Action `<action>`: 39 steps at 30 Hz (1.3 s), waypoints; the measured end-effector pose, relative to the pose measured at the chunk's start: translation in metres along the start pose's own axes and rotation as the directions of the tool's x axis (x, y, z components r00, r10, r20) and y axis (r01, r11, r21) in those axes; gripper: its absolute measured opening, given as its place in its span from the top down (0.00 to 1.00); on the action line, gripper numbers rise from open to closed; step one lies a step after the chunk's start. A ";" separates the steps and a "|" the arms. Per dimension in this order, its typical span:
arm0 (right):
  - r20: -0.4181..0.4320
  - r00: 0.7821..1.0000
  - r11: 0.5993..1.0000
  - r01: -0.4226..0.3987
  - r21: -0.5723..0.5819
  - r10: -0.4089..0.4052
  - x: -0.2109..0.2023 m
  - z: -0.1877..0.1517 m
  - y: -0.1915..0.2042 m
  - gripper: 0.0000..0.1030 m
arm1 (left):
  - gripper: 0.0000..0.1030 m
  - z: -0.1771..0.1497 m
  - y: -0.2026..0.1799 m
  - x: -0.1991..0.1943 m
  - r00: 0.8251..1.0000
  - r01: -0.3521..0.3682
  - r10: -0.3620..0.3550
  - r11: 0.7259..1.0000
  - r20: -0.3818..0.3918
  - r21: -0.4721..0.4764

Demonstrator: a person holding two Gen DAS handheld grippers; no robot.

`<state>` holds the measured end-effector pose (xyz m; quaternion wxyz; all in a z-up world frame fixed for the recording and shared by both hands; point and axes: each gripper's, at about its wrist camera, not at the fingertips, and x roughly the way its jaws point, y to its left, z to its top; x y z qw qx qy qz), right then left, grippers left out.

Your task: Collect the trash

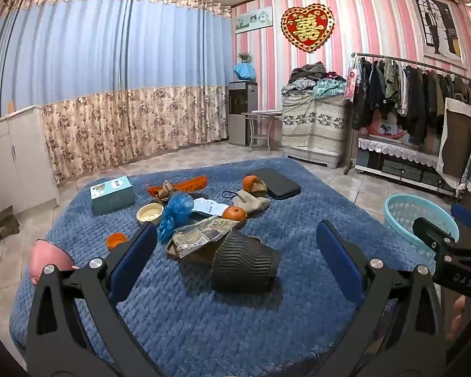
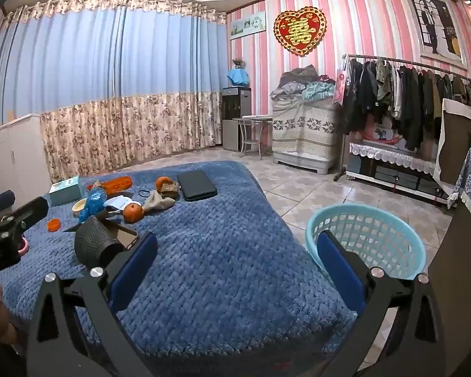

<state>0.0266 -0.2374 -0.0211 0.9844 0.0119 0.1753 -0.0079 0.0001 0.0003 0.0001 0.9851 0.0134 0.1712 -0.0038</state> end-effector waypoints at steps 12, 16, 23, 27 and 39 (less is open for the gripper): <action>0.003 1.000 1.000 0.002 -0.003 -0.002 0.000 -0.001 0.001 0.04 | 0.05 0.000 0.000 0.001 1.000 0.002 -0.002 1.000 -0.005 -0.004; 0.006 1.000 1.000 0.000 -0.002 0.000 -0.001 -0.001 0.000 0.04 | 0.05 0.002 0.000 0.001 1.000 -0.001 0.001 1.000 -0.005 -0.007; 0.005 1.000 1.000 0.000 -0.001 0.000 -0.001 -0.001 0.000 0.04 | 0.05 0.001 0.000 0.001 1.000 0.001 -0.001 1.000 -0.005 -0.009; 0.005 1.000 1.000 0.001 -0.001 -0.001 -0.001 -0.001 0.000 0.04 | 0.05 0.001 0.001 0.001 1.000 0.001 -0.001 1.000 -0.005 -0.009; 0.007 1.000 1.000 0.002 -0.002 -0.002 0.000 0.004 -0.002 0.04 | 0.05 0.001 0.000 0.001 1.000 0.000 0.000 1.000 -0.006 -0.007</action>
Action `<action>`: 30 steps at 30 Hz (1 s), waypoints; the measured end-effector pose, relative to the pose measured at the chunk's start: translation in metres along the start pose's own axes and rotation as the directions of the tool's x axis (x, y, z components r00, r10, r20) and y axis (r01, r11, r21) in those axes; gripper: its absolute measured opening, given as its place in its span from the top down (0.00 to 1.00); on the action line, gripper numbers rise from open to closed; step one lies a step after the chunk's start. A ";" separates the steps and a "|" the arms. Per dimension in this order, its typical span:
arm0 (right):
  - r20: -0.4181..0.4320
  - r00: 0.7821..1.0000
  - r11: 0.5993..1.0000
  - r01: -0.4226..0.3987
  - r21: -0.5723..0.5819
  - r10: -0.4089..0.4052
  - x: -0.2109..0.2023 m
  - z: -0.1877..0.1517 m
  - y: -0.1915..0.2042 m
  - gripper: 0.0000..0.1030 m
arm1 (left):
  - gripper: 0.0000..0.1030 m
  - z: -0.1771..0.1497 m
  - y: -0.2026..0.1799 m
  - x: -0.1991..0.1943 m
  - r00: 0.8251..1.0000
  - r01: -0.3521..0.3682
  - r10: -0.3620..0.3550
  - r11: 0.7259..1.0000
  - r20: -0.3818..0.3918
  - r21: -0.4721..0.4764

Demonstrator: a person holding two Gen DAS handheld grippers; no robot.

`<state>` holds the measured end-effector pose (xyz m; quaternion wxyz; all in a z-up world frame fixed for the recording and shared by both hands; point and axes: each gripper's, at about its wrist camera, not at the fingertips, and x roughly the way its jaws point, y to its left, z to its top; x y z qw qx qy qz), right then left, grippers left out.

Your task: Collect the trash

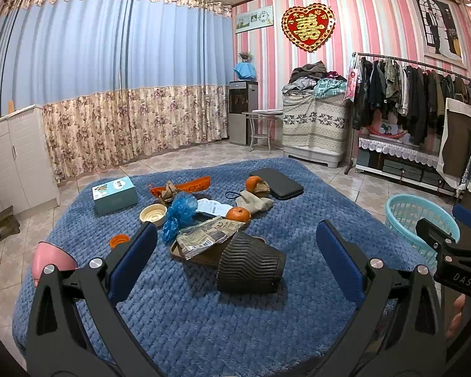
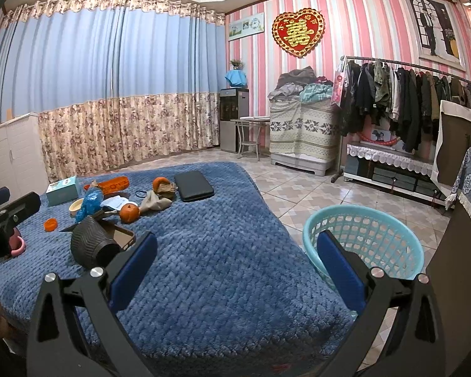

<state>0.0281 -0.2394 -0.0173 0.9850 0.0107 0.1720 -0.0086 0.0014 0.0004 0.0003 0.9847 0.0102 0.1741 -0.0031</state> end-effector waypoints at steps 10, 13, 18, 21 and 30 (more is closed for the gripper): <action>0.001 1.000 1.000 -0.001 -0.001 0.001 0.001 0.000 0.002 0.04 | 0.05 -0.003 0.008 0.002 1.000 -0.003 0.003 1.000 -0.004 -0.004; 0.001 1.000 1.000 0.000 -0.002 0.000 0.001 0.000 0.002 0.04 | 0.05 -0.005 0.014 0.007 1.000 -0.004 0.004 1.000 -0.004 -0.004; 0.003 1.000 1.000 0.002 0.000 -0.002 0.001 -0.001 -0.003 0.04 | 0.05 -0.005 0.014 0.007 1.000 -0.004 0.004 1.000 -0.005 -0.004; 0.002 1.000 1.000 0.001 -0.001 -0.001 0.001 -0.001 -0.003 0.04 | 0.05 -0.005 0.015 0.008 1.000 -0.007 0.007 1.000 -0.005 -0.002; 0.002 1.000 1.000 0.002 -0.001 -0.002 0.001 -0.002 -0.003 0.04 | 0.05 -0.001 0.017 0.002 1.000 -0.007 0.007 1.000 -0.009 -0.006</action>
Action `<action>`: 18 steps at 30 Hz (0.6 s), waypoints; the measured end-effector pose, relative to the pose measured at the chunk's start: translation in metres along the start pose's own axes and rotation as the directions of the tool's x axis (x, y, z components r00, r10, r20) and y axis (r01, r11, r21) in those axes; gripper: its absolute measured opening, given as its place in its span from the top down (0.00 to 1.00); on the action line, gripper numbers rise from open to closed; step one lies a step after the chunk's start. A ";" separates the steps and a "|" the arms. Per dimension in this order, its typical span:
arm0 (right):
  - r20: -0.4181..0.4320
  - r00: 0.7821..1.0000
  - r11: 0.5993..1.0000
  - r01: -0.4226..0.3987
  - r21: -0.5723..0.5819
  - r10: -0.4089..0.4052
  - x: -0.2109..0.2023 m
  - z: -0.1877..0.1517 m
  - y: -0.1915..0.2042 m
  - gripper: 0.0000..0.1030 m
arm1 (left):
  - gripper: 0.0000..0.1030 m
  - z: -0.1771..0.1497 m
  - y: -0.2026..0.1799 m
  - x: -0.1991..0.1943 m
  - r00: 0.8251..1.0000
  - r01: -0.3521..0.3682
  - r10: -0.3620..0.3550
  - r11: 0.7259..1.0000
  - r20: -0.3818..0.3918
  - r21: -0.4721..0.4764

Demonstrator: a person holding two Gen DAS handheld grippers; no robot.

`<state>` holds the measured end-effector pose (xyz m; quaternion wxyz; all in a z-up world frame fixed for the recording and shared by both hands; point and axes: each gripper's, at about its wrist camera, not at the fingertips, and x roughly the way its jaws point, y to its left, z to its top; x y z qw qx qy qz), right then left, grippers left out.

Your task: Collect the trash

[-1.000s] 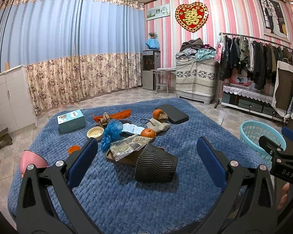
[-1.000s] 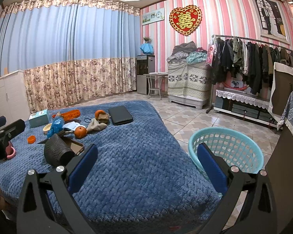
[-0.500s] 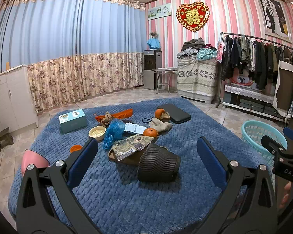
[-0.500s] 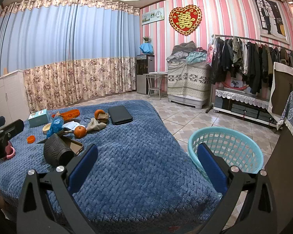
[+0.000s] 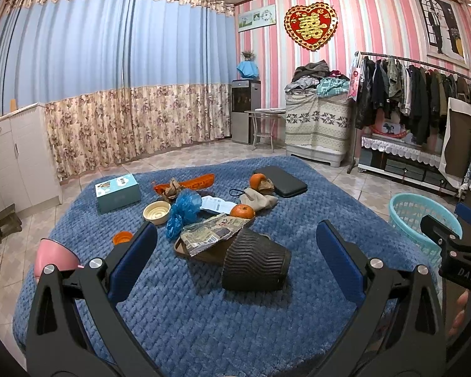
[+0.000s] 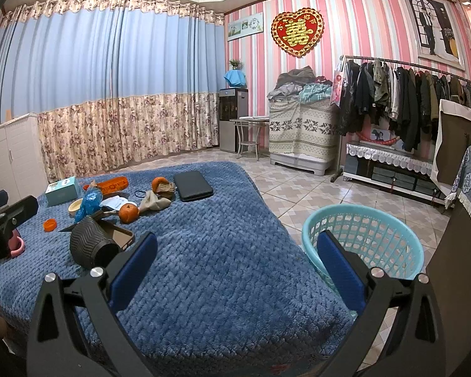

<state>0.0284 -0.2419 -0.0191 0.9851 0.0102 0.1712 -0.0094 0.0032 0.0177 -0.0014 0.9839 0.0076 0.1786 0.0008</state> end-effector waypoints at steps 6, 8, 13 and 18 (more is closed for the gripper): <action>0.000 1.000 1.000 0.000 -0.002 0.000 0.000 0.000 -0.001 0.04 | 0.05 0.000 0.000 0.000 1.000 -0.001 0.001 1.000 0.001 0.000; 0.001 1.000 1.000 0.000 0.000 0.000 0.000 0.000 -0.001 0.04 | 0.05 0.000 -0.001 0.000 1.000 0.001 -0.001 1.000 0.006 0.008; -0.001 1.000 1.000 0.000 0.000 0.000 0.000 0.000 -0.001 0.04 | 0.05 0.000 0.000 0.000 1.000 -0.001 0.001 1.000 0.000 0.000; 0.000 1.000 1.000 0.001 -0.002 -0.001 -0.002 0.002 -0.006 0.04 | 0.05 -0.001 0.000 0.000 1.000 -0.002 0.002 1.000 0.001 0.001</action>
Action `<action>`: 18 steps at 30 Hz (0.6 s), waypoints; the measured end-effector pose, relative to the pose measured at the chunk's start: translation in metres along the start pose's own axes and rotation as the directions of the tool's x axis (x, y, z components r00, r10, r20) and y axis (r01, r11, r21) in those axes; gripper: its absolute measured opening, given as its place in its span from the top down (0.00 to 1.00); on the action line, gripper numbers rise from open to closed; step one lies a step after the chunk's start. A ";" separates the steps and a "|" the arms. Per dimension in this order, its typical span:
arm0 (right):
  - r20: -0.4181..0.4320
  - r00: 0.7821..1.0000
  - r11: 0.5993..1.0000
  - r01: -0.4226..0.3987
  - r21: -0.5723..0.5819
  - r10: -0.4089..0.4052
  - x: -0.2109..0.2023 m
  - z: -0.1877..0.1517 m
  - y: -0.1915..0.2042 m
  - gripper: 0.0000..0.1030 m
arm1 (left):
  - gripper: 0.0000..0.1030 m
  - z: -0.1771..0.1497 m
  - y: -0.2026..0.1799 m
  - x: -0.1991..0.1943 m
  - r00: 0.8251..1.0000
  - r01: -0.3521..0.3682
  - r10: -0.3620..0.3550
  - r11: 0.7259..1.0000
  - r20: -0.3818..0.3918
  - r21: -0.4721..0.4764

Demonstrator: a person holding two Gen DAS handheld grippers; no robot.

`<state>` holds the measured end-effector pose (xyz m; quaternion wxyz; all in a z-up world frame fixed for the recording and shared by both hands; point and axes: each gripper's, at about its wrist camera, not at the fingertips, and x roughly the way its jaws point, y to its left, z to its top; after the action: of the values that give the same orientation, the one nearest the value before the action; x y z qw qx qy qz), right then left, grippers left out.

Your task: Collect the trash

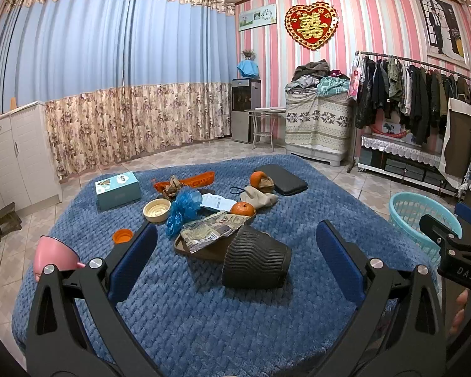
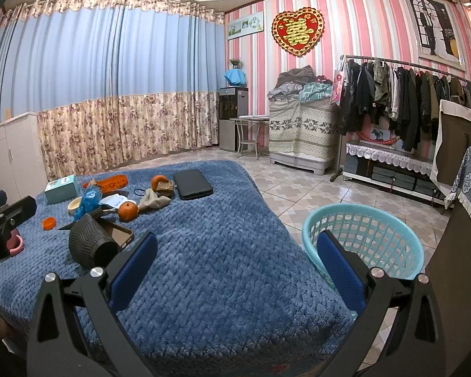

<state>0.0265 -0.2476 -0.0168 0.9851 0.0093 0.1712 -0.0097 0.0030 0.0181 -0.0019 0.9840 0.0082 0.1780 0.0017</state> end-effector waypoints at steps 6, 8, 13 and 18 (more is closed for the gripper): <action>0.001 1.000 1.000 0.001 0.001 -0.001 0.000 0.000 0.000 0.04 | 0.05 0.001 0.000 0.000 1.000 0.000 0.000 1.000 -0.001 -0.001; 0.002 1.000 1.000 0.001 0.000 -0.001 0.001 0.000 0.001 0.04 | 0.05 0.001 0.000 0.000 1.000 0.001 -0.001 1.000 0.000 -0.002; -0.001 1.000 1.000 0.001 -0.001 -0.001 0.000 0.000 -0.006 0.04 | 0.05 0.001 0.000 0.000 1.000 0.003 -0.003 1.000 -0.002 -0.001; 0.001 1.000 1.000 0.003 -0.003 -0.003 0.000 0.000 -0.004 0.04 | 0.05 0.001 -0.001 -0.001 1.000 -0.003 0.003 1.000 0.007 0.007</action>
<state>0.0266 -0.2515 -0.0174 0.9852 0.0077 0.1708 -0.0107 0.0024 0.0169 -0.0002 0.9846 0.0122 0.1746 0.0023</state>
